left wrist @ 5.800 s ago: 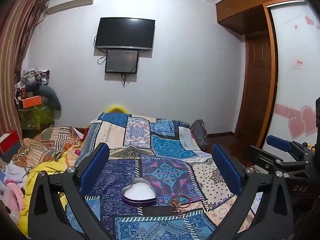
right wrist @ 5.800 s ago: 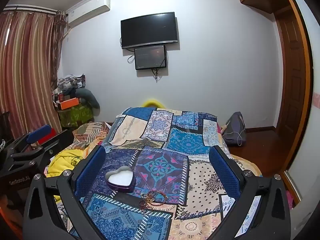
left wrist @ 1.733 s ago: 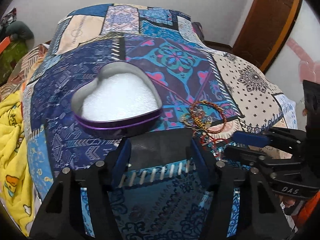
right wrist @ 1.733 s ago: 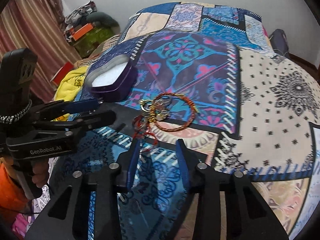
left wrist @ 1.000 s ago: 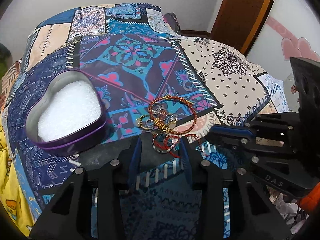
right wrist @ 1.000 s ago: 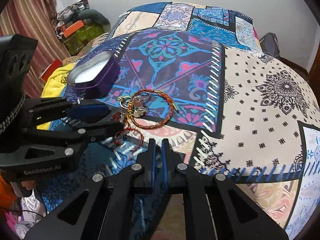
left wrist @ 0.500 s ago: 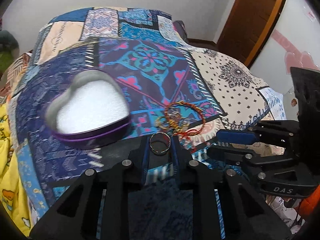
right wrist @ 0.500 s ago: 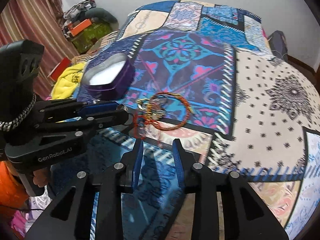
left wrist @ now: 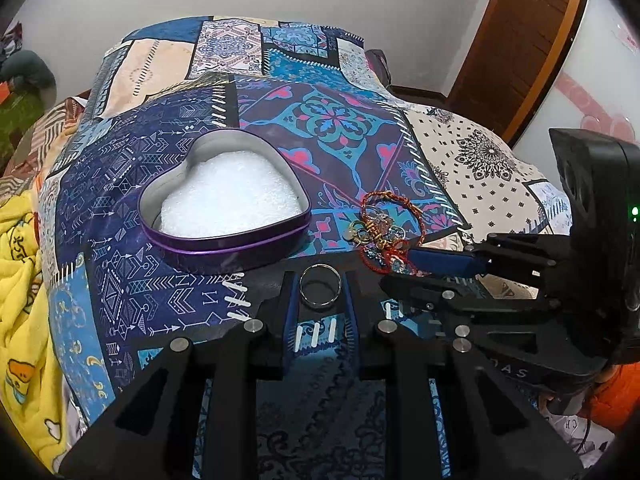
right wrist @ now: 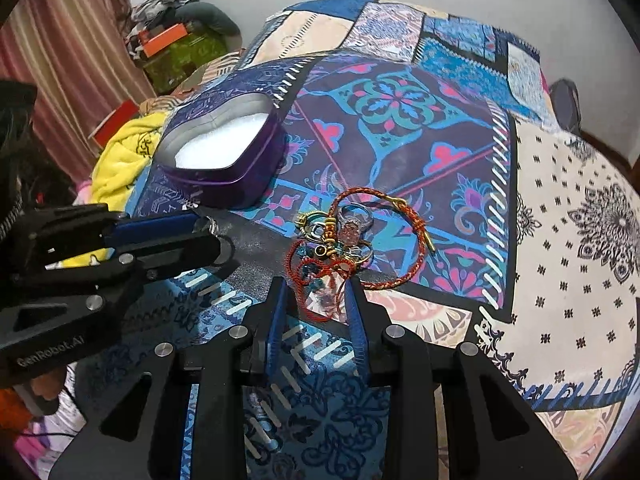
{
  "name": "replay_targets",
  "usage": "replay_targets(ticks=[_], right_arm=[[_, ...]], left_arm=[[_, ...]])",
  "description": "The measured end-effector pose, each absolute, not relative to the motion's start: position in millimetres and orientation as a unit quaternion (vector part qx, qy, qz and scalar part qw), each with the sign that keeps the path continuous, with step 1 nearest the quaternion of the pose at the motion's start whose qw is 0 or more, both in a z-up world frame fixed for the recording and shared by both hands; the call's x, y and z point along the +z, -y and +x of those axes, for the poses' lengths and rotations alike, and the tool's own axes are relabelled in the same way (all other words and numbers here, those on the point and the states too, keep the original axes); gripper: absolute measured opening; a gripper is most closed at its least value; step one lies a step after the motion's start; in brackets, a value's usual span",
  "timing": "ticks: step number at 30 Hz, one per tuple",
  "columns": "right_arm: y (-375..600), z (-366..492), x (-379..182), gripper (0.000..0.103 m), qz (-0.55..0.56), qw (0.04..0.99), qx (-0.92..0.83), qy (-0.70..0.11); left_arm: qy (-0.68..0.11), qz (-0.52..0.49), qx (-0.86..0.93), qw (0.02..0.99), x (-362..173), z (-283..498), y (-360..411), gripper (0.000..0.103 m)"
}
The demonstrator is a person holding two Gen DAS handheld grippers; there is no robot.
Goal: Organize jewelry
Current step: 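Carry the silver ring toward the heart tin with the left gripper while the right gripper grasps a red charm, then lower the ring into the tin and open the left gripper while the right drops the red charm in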
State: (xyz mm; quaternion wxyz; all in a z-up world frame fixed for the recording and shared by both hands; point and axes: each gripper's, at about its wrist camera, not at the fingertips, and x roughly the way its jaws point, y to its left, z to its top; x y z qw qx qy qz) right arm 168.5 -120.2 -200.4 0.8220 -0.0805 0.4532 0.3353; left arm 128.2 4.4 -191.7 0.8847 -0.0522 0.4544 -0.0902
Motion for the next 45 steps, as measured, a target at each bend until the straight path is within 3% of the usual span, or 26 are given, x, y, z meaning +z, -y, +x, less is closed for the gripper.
replay_targets(ticks=[1, 31, 45], right_arm=[[121, 169, -201, 0.008, -0.079, 0.821, 0.335, -0.455], [102, 162, -97, 0.008, -0.052, 0.865, 0.361, -0.345], [54, 184, -103, 0.008, -0.061, 0.849, 0.397, -0.343]], left_arm=[[-0.454, -0.052, -0.089, 0.885, -191, 127, -5, 0.021], [-0.354, -0.055, -0.036, 0.933, -112, 101, -43, 0.021], [-0.371, -0.064, -0.017, 0.926, -123, 121, -70, 0.021]])
